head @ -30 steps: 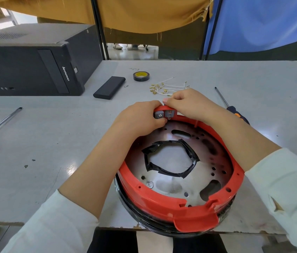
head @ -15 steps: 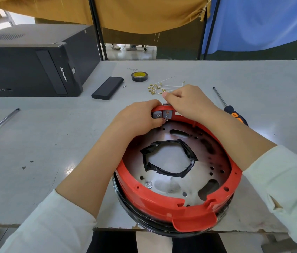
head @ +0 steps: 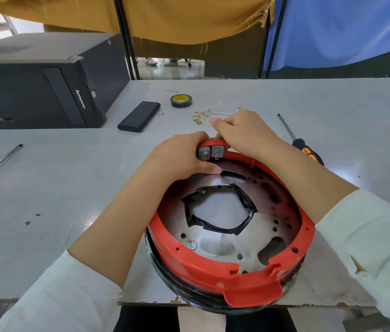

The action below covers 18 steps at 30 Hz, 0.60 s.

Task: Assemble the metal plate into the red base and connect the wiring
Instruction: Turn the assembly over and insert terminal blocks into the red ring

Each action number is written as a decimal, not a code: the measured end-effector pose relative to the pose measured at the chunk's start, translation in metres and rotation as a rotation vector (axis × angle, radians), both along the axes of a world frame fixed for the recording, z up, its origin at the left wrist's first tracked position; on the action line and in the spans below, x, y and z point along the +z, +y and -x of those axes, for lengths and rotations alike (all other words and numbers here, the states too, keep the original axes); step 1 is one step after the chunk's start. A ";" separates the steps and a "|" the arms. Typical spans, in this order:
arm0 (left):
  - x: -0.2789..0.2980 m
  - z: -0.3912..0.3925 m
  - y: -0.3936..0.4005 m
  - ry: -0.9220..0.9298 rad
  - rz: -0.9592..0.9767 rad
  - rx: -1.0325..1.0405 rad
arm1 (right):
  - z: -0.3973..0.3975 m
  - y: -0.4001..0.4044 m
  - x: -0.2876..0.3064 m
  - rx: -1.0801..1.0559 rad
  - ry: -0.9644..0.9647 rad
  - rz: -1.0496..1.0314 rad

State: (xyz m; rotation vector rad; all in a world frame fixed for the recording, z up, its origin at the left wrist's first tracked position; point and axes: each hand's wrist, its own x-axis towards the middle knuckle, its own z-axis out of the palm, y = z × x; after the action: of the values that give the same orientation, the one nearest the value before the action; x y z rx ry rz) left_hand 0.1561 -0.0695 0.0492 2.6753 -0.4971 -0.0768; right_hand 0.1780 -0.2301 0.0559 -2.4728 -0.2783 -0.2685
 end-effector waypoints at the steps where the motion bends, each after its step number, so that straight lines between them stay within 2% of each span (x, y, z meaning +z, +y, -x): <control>1: 0.000 0.000 0.000 0.002 0.009 -0.001 | 0.000 0.000 0.000 -0.004 -0.003 -0.003; 12: 0.000 0.002 0.000 0.010 0.031 -0.005 | 0.001 0.002 0.001 -0.023 0.010 0.015; 16: -0.003 0.002 -0.001 -0.030 0.011 0.003 | 0.001 0.000 0.002 -0.058 0.118 -0.037; 18: -0.004 0.001 -0.002 -0.063 0.007 0.007 | 0.001 -0.003 0.004 -0.067 0.169 -0.128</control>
State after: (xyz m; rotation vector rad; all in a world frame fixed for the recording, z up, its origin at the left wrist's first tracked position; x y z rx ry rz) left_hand 0.1547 -0.0710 0.0448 2.6789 -0.5066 0.0110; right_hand 0.1768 -0.2334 0.0596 -2.3627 -0.1031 -0.1008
